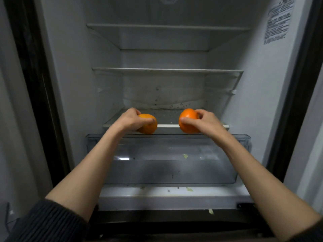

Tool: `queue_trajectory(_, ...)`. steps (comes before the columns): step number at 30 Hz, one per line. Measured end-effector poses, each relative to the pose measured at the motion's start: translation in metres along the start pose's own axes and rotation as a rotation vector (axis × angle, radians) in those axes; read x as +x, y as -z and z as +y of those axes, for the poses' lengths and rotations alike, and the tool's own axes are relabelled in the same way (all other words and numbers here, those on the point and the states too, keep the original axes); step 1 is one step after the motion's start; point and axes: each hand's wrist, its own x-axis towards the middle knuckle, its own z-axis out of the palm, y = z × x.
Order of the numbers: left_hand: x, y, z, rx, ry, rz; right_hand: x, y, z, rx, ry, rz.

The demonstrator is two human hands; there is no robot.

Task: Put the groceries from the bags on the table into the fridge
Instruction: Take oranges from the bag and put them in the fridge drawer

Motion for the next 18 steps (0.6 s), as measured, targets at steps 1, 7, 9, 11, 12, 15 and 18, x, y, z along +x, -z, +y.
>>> queue_trajectory(1, 0.003, 0.002, 0.003, 0.039, -0.005, -0.019, 0.009, -0.003, 0.001, -0.099, -0.025, -0.044)
queue_trajectory(7, 0.014, -0.002, 0.006, 0.061, -0.061, -0.056, 0.04, -0.012, -0.006, -0.226, -0.113, -0.183)
queue_trajectory(9, 0.016, -0.006, -0.002, 0.083, -0.079, -0.034, 0.043, -0.016, -0.005, -0.292, -0.104, -0.195)
queue_trajectory(11, 0.017, -0.009, -0.007, 0.066, -0.091, -0.017, 0.044, -0.021, -0.001, -0.328, -0.094, -0.186)
queue_trajectory(12, 0.017, -0.01, -0.008, 0.064, -0.101, -0.012, 0.045, -0.023, 0.002, -0.34, -0.091, -0.179)
queue_trajectory(15, 0.016, -0.014, -0.014, 0.115, -0.077, -0.033, 0.044, -0.027, 0.008, -0.409, -0.076, -0.19)
queue_trajectory(18, 0.02, -0.022, -0.022, 0.155, -0.021, -0.094, 0.045, -0.036, 0.012, -0.49, -0.113, -0.265)
